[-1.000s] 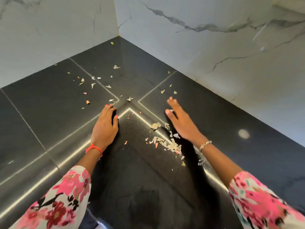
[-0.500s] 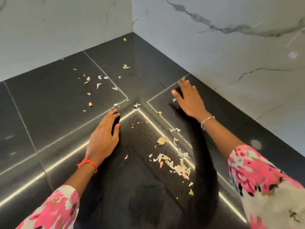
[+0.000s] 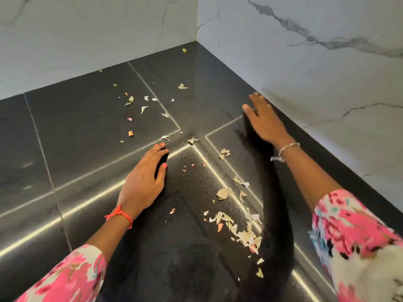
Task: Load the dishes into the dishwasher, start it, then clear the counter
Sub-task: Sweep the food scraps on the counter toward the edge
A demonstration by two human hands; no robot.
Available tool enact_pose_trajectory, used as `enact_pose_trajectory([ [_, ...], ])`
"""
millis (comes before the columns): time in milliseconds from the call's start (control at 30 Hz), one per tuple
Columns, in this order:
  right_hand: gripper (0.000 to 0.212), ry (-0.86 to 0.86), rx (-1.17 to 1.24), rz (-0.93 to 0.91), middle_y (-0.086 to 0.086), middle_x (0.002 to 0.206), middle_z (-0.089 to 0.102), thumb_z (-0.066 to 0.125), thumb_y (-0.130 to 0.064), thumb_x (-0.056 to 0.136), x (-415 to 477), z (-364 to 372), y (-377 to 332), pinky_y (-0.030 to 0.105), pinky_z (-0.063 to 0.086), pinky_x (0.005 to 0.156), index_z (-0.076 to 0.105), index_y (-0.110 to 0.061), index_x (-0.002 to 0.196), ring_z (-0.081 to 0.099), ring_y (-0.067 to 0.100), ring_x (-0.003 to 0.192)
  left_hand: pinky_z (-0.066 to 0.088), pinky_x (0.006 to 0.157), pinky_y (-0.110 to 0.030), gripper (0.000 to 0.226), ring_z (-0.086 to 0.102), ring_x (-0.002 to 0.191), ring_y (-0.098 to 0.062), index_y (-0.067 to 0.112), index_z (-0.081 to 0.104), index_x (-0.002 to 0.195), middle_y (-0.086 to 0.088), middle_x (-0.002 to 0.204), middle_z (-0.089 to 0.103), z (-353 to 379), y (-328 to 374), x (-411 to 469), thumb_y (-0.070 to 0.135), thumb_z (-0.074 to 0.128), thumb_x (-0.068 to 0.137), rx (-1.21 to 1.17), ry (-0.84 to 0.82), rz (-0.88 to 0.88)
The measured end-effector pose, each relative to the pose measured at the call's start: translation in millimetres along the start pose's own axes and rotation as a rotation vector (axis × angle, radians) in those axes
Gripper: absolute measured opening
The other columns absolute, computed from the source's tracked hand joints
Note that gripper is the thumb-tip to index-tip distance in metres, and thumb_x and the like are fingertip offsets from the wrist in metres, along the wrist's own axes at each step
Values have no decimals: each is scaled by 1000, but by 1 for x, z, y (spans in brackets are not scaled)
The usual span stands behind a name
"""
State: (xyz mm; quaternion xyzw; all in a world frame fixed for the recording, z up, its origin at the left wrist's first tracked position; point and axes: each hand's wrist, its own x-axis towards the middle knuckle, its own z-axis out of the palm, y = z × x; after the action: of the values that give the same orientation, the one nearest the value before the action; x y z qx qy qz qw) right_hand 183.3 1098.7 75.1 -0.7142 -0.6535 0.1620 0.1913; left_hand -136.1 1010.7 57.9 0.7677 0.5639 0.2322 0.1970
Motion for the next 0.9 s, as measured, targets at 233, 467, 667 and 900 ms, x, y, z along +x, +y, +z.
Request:
enact_pose_trajectory([
  [233, 77, -86, -261, -49, 12, 157, 9, 18, -59, 93, 0, 24, -2, 39, 6, 118, 15, -6, 148, 8, 23, 145, 18, 103, -11, 38, 19, 128, 12, 20, 45, 134, 15, 147, 33, 2, -1, 1, 21, 41, 96, 5, 16, 7],
  [467, 82, -320, -197, -421, -5, 154, -8, -7, -68, 82, -122, 56, -83, 32, 0, 120, -2, -20, 148, -8, 8, 142, 18, 104, -13, 38, 26, 136, -3, 17, 44, 134, 11, 148, 33, 0, 1, 0, 20, 41, 96, -6, 8, 8],
  [667, 58, -306, 167, -365, -11, 157, 2, 28, -45, 98, -89, 53, -107, 29, 6, 118, 12, -24, 149, -2, 0, 142, 7, 113, -17, 44, 16, 142, -10, 8, 34, 140, 0, 152, 24, 0, 1, 1, 14, 38, 97, -66, 18, -19],
  [900, 53, -265, -196, -493, -4, 157, 14, 27, -40, 100, -35, 89, -116, 36, 6, 120, 18, -18, 148, 4, 8, 145, -4, 111, -16, 49, 5, 144, -13, 3, 19, 144, -6, 156, 11, 5, -3, 2, 12, 31, 98, -16, 7, -20],
])
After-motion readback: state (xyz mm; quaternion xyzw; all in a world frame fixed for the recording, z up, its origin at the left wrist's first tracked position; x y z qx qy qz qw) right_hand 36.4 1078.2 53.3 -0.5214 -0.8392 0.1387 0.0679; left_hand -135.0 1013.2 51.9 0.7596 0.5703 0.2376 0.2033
